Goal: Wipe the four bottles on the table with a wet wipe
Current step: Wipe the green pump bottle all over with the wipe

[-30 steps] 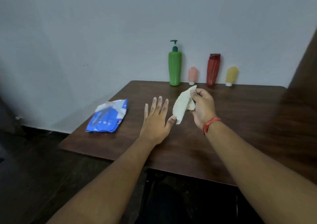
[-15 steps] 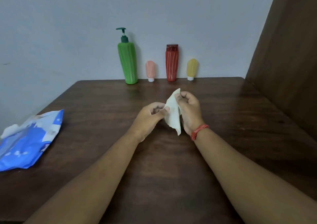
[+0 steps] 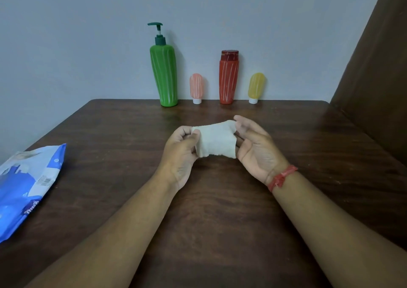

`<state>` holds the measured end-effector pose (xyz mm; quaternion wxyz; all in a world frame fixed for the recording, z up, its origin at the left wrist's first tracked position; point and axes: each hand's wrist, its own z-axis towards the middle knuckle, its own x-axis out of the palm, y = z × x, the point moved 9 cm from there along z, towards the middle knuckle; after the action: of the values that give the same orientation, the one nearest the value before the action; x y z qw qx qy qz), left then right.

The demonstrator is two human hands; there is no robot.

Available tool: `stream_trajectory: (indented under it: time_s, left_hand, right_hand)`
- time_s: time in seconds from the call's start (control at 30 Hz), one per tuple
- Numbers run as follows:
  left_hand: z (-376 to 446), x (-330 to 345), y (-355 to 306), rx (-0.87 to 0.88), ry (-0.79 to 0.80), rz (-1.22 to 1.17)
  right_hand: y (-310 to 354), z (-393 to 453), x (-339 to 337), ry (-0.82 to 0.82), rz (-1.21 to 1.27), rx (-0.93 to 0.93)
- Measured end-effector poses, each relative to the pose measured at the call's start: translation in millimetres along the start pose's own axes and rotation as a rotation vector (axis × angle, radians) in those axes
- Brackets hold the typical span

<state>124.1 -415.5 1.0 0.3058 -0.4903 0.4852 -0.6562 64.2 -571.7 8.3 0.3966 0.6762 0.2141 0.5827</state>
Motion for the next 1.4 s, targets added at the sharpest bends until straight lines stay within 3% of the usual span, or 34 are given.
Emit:
stream_trajectory:
  time_s: [0.23, 0.63, 0.83, 1.27, 1.4]
  left_hand:
    - [2.6, -5.1, -1.6, 0.052, -0.074, 0.092]
    - [-4.6, -2.7, -23.7, 0.210, -0.101, 0.447]
    - [-7.6, -2.1, -35.0, 0.290, -0.166, 0.665]
    - [-8.5, -7.4, -41.3, 0.356, -0.233, 0.638]
    - [-7.9, -5.0, -43.0, 0.378, -0.227, 0.659]
  right_hand:
    - [-4.8, 0.9, 4.1, 0.032, -0.165, -0.076]
    - [23.3, -5.2, -11.8, -0.237, -0.712, -0.369]
    - [34.1, -5.6, -2.4, -0.229, -0.903, -0.462]
    - [51.8, -13.2, -0.7, -0.302, -1.046, -0.548]
    - [49.3, -10.8, 0.3, -0.257, -1.097, -0.557]
